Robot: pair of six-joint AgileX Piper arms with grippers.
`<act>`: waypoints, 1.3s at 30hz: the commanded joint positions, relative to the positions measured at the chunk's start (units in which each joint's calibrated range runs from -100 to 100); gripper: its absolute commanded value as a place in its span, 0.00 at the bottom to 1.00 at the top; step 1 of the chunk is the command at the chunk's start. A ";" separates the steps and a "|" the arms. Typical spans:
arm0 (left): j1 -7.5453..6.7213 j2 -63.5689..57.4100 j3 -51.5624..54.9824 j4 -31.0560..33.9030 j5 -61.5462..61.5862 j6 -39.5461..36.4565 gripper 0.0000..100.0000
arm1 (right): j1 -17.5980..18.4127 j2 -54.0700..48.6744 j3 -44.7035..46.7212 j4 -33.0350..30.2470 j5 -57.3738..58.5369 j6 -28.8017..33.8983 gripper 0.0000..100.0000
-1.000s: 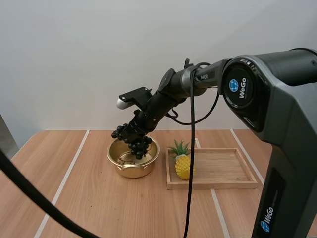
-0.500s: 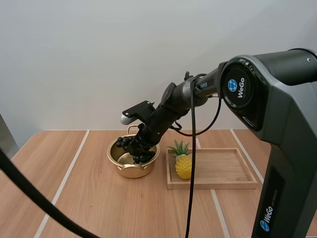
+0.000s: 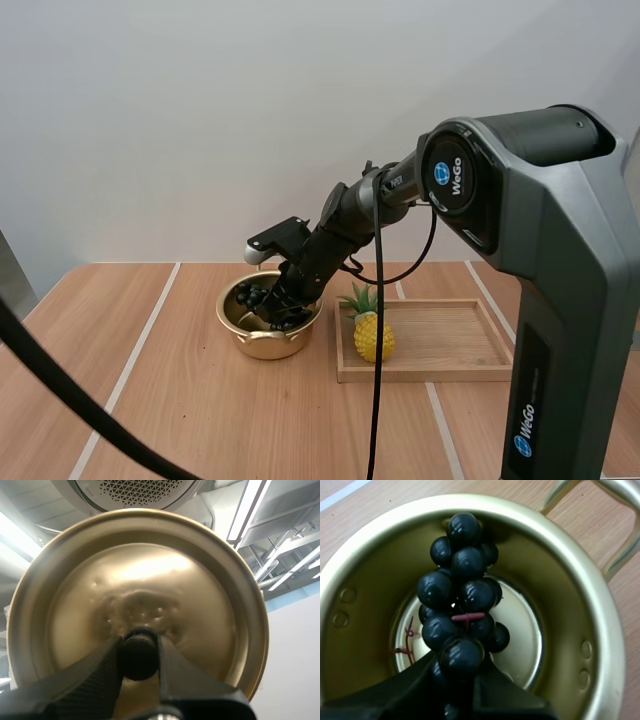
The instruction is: Open the pot, put the grape inside, and close it
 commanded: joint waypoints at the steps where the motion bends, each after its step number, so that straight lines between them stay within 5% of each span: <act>1: -0.14 0.29 -0.21 0.76 -0.07 -0.23 0.00 | -0.01 0.78 0.76 -2.67 3.00 -0.42 0.00; 9: -0.14 0.29 -0.21 0.76 0.14 -0.23 0.00 | -0.01 0.75 0.76 -2.28 2.40 -0.42 0.00; 10: -0.14 0.29 -0.21 0.76 0.56 -0.23 0.00 | -0.01 0.75 0.76 -2.28 3.19 -0.42 0.12; 14: -0.14 0.29 -0.21 0.76 1.76 -0.23 0.00 | -0.01 0.75 0.76 -0.26 3.78 0.84 1.00; 24: -0.14 0.29 -0.21 0.76 1.76 -0.23 0.00 | -0.01 -1.61 -2.10 0.39 5.94 2.03 1.00; 39: -0.14 0.29 -0.21 0.76 1.91 -0.23 0.00 | -1.45 -29.40 -8.81 -9.55 6.94 14.39 1.00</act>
